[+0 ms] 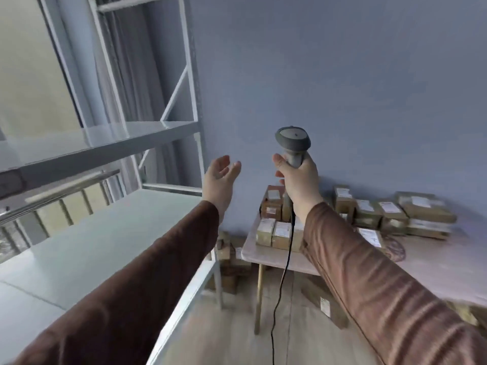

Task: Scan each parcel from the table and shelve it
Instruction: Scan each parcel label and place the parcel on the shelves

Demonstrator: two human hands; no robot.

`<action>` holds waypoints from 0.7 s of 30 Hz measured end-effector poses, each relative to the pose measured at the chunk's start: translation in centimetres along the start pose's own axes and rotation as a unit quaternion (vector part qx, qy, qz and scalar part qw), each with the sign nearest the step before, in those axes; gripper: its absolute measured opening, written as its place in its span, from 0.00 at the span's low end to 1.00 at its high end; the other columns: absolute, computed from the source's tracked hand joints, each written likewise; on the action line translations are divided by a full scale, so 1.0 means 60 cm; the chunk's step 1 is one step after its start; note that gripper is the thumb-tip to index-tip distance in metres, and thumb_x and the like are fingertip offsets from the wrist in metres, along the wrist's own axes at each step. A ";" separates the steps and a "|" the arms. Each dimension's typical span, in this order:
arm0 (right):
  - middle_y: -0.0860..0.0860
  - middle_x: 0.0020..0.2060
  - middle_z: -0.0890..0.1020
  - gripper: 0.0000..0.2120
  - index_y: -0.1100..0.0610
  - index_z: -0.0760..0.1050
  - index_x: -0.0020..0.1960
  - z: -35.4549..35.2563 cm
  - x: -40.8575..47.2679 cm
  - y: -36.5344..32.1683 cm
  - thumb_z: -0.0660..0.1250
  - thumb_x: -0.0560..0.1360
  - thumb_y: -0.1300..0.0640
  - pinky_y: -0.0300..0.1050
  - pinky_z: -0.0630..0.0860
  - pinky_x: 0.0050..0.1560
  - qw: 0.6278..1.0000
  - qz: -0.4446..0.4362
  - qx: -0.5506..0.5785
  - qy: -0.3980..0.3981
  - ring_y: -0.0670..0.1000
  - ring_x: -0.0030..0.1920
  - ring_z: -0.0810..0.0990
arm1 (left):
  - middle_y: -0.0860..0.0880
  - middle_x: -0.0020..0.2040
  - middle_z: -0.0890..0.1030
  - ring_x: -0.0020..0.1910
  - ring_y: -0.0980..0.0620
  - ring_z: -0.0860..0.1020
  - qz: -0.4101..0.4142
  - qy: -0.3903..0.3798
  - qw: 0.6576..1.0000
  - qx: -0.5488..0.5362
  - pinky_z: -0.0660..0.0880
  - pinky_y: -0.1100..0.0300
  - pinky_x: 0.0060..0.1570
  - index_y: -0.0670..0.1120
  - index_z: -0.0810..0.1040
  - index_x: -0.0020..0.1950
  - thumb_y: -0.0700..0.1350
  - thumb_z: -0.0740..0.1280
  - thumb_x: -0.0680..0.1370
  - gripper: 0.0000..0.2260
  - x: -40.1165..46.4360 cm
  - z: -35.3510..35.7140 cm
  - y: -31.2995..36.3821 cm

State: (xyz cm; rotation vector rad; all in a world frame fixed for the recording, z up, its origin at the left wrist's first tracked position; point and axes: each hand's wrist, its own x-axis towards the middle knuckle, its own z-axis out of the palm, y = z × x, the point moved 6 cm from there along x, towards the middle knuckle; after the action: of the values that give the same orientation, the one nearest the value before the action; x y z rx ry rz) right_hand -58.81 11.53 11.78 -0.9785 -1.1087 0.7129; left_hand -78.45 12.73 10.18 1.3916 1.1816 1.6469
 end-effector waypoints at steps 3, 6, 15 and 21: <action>0.48 0.43 0.82 0.10 0.56 0.75 0.59 -0.134 0.065 0.039 0.72 0.79 0.56 0.45 0.79 0.42 0.999 0.003 -0.016 0.034 0.48 0.39 0.81 | 0.47 0.73 0.76 0.71 0.51 0.75 -0.017 -0.043 0.999 -0.003 0.71 0.67 0.57 0.43 0.72 0.75 0.49 0.68 0.83 0.22 0.010 0.154 -0.047; 0.47 0.44 0.82 0.11 0.55 0.75 0.59 -0.262 0.127 0.075 0.72 0.79 0.55 0.42 0.78 0.40 0.996 0.005 -0.055 0.064 0.42 0.33 0.81 | 0.48 0.73 0.75 0.67 0.53 0.75 -0.034 -0.076 0.996 -0.017 0.73 0.76 0.44 0.45 0.71 0.75 0.49 0.68 0.83 0.22 0.019 0.302 -0.090; 0.47 0.43 0.83 0.14 0.54 0.76 0.60 -0.559 0.254 0.196 0.73 0.78 0.52 0.57 0.81 0.49 0.980 0.028 -0.150 0.125 0.51 0.40 0.84 | 0.49 0.69 0.78 0.63 0.54 0.77 -0.092 -0.152 0.984 -0.006 0.73 0.64 0.58 0.45 0.71 0.76 0.51 0.67 0.83 0.23 0.023 0.623 -0.226; 0.45 0.41 0.84 0.10 0.51 0.76 0.56 -0.692 0.291 0.318 0.73 0.77 0.52 0.47 0.77 0.40 0.964 0.070 -0.197 0.165 0.43 0.35 0.82 | 0.47 0.69 0.79 0.63 0.52 0.77 -0.141 -0.206 0.968 0.022 0.71 0.60 0.60 0.44 0.71 0.76 0.50 0.67 0.84 0.22 0.025 0.766 -0.350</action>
State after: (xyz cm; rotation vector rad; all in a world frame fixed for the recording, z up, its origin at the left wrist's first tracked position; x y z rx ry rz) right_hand -13.97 22.95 -4.09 -1.4691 -0.9067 0.4242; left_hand -35.15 31.61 -7.81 1.4292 1.1111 1.0771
